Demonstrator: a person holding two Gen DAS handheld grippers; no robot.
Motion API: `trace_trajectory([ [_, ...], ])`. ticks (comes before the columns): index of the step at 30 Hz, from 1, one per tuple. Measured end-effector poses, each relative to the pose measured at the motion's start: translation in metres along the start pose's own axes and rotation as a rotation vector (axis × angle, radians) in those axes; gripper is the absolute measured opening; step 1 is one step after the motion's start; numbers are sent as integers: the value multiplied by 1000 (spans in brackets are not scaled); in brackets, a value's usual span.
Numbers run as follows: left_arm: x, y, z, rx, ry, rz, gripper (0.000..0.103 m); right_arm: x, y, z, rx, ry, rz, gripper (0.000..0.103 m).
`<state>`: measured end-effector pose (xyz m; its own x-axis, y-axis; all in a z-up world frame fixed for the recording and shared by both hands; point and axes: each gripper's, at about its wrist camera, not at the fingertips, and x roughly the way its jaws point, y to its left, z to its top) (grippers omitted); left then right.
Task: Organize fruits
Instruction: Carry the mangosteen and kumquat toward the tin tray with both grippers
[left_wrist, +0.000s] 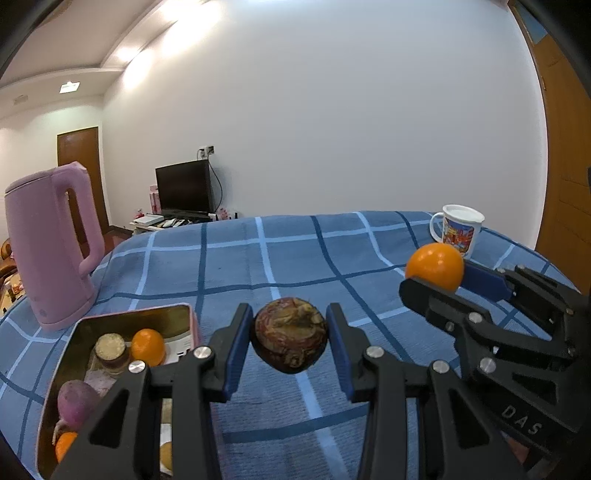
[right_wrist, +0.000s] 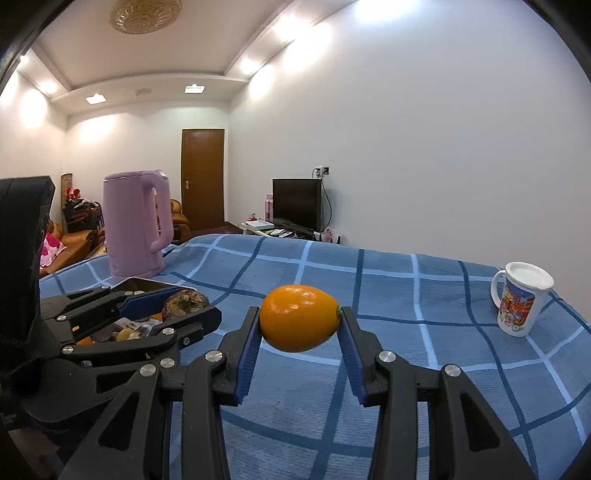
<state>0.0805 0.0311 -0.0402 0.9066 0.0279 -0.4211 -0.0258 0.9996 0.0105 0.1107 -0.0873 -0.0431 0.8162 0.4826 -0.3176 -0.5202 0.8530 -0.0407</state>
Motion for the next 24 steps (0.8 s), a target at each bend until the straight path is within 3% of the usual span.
trace_trajectory([
  [24, -20, 46, -10, -54, 6, 55, 43, 7, 46, 9, -69, -4, 80, 44],
])
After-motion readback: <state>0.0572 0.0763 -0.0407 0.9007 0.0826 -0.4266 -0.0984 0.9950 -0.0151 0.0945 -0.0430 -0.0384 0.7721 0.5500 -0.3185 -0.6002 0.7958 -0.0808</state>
